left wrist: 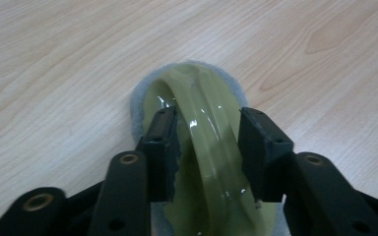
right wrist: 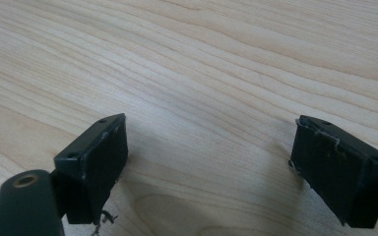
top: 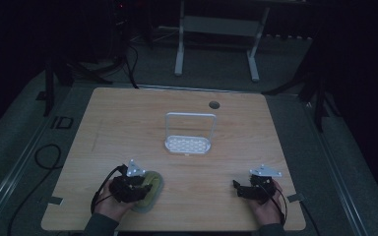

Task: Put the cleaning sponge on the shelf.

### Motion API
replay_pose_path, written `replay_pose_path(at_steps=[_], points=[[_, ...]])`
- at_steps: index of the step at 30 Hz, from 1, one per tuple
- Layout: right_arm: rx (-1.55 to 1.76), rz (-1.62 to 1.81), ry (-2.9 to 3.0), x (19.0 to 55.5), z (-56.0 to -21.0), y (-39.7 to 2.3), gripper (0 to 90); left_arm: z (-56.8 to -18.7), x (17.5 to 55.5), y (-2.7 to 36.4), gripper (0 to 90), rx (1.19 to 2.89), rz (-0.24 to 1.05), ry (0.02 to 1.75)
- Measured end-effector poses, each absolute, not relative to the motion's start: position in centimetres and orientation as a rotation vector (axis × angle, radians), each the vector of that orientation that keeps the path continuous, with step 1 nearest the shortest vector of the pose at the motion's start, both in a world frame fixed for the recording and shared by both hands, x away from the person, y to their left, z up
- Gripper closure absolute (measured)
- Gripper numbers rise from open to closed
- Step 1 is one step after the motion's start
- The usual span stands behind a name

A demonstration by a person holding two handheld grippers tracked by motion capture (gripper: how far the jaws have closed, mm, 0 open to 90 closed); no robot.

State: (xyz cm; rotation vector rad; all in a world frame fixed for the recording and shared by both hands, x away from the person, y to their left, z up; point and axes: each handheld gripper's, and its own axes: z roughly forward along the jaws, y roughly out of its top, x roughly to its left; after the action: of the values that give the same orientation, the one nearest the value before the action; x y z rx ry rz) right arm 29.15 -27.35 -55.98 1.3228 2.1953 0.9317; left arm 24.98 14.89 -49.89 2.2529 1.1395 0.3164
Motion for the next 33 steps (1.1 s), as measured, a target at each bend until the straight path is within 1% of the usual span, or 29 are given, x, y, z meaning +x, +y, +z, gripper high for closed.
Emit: replay_pose_path(at_steps=[1,2,5,12,18,27,33], points=[[1.323,0.931,2.195,29.2,-56.0,-27.4,13.7,-49.7,25.2,14.9,62.5,2.274,0.320,1.136],[1.322,0.932,2.195,29.2,-56.0,-27.4,13.6,-49.6,25.3,14.9,65.6,2.282,0.321,1.135],[1.324,0.933,2.194,29.2,-56.0,-27.3,13.6,-49.2,25.7,15.0,69.0,2.298,0.320,1.136],[1.322,0.933,2.194,29.2,-56.0,-27.3,13.6,-48.5,26.6,14.4,69.7,2.412,0.322,1.090],[1.323,0.933,2.194,29.2,-56.0,-27.3,13.6,-47.8,27.3,13.7,70.0,2.550,0.312,1.027],[1.322,0.933,2.194,29.2,-56.0,-27.3,13.6,-47.4,28.3,12.6,68.9,2.735,0.250,0.916],[1.323,0.933,2.194,29.2,-56.0,-27.3,13.6,-47.4,28.7,12.3,68.7,2.789,0.219,0.887]])
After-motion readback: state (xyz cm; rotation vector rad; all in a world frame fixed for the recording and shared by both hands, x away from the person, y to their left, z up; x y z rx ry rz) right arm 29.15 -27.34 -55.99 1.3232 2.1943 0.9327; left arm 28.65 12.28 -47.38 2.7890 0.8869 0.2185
